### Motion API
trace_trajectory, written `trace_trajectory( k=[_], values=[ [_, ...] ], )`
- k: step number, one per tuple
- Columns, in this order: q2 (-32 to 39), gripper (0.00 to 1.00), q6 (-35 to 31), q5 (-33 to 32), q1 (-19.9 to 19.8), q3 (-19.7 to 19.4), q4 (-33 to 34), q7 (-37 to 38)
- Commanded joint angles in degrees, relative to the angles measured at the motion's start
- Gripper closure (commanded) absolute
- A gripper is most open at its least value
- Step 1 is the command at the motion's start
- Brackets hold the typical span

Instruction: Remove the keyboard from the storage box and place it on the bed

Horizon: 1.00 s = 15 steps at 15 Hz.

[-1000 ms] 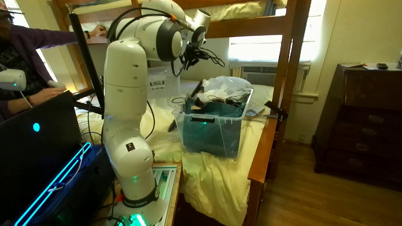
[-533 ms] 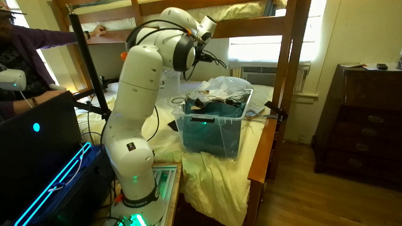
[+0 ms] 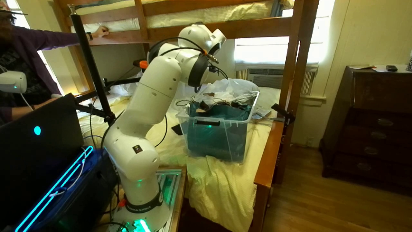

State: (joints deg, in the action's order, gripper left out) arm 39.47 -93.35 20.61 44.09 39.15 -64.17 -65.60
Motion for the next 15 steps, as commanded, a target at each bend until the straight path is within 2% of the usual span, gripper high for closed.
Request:
trace_trajectory(
  k=[1,3,4,5,9,13,15],
  values=[
    [6.6,0.96,6.9,-2.0,4.9,-2.7,8.9,2.3],
    [8.2,0.96,7.7,-1.9,6.3,-4.1,10.8,2.0],
    [8.4,0.58,6.6,-2.8,6.3,-3.8,11.2,1.6],
    [8.3,0.57,5.8,-2.7,6.4,-4.3,11.4,1.9],
    [4.6,0.31,0.1,-1.5,4.8,-5.8,8.4,6.4],
    [0.0,0.02,0.8,-1.3,2.9,-7.1,3.6,13.1],
    [-2.7,0.00,-0.4,-0.2,1.7,-7.1,-0.4,16.1]
  ],
)
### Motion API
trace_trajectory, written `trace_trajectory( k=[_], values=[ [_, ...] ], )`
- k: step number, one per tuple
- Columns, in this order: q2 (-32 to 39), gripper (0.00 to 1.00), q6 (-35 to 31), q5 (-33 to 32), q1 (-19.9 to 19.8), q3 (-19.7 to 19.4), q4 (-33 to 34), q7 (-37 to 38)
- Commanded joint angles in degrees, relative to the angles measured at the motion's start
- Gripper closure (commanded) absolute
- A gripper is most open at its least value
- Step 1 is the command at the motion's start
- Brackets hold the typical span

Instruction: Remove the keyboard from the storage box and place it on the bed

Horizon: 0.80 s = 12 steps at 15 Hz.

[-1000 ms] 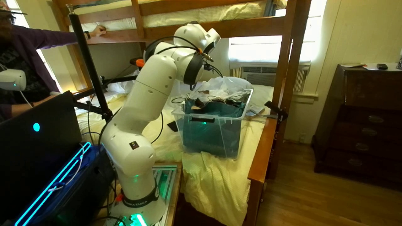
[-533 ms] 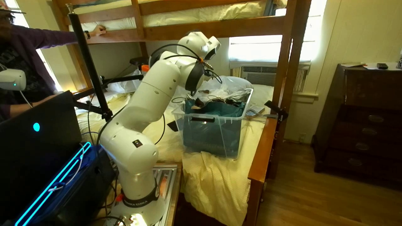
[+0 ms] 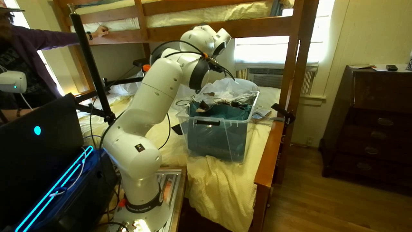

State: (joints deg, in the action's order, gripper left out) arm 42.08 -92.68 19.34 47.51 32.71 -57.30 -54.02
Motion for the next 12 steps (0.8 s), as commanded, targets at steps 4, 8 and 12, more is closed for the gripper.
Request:
trace_trajectory(
  k=[4,8,12],
  values=[
    [-12.7,0.00,-6.4,2.8,-3.3,-0.8,-18.3,15.1],
    [-11.5,0.00,-4.4,1.1,-2.4,-0.7,-16.3,18.2],
    [-12.4,0.00,-4.5,1.0,-2.5,-0.7,-17.0,18.6]
  ],
)
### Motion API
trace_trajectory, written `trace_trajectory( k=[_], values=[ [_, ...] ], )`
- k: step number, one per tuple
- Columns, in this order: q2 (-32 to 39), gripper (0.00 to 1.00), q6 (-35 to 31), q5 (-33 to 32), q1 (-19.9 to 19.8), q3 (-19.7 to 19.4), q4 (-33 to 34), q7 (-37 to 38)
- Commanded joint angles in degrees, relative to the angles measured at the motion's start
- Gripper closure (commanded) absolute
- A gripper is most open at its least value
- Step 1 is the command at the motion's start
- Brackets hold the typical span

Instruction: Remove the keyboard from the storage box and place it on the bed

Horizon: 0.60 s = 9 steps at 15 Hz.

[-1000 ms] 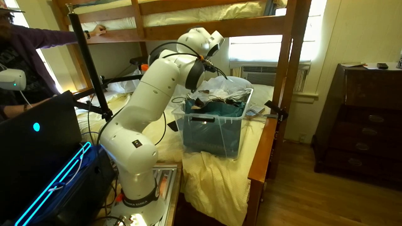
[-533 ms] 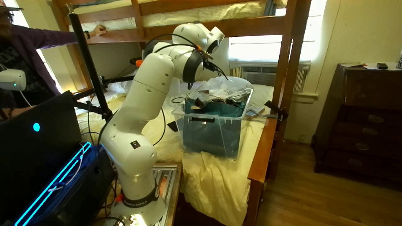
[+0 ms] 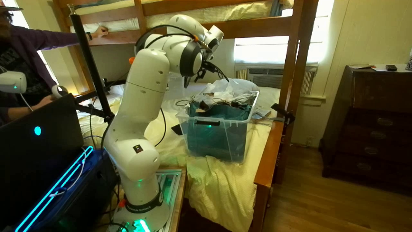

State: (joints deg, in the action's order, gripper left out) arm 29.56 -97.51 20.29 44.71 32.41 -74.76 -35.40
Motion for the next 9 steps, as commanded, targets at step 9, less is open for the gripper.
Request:
trace_trajectory(
  k=[9],
  values=[
    [-7.1,0.00,4.0,-2.0,-0.8,-4.9,-4.7,17.7]
  ],
)
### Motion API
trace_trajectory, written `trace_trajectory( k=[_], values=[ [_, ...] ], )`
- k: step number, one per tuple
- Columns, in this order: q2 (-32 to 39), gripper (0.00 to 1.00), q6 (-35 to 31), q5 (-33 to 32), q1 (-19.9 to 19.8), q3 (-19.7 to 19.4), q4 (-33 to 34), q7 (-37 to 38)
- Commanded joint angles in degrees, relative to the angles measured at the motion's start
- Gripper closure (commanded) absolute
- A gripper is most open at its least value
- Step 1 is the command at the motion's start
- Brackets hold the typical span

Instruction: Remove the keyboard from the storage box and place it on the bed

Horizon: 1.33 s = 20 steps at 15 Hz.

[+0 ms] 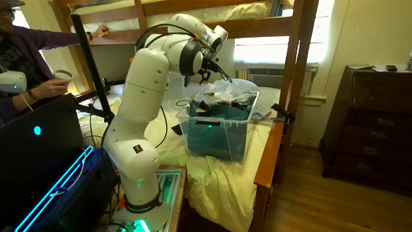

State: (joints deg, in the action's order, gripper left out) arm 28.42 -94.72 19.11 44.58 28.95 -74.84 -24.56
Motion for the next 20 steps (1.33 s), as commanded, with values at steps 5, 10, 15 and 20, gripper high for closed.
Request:
trace_trajectory(
  k=[5,10,15,20],
  values=[
    [-17.6,0.00,0.3,0.1,-2.0,-2.6,-13.6,18.6],
    [-28.1,0.00,-0.7,-0.5,-2.8,-2.7,-20.3,30.5],
    [-36.2,0.00,-1.4,-0.8,-4.8,-2.3,-24.8,41.7],
    [-37.0,0.00,-0.6,-0.6,-6.9,-0.8,-23.5,46.5]
  ],
)
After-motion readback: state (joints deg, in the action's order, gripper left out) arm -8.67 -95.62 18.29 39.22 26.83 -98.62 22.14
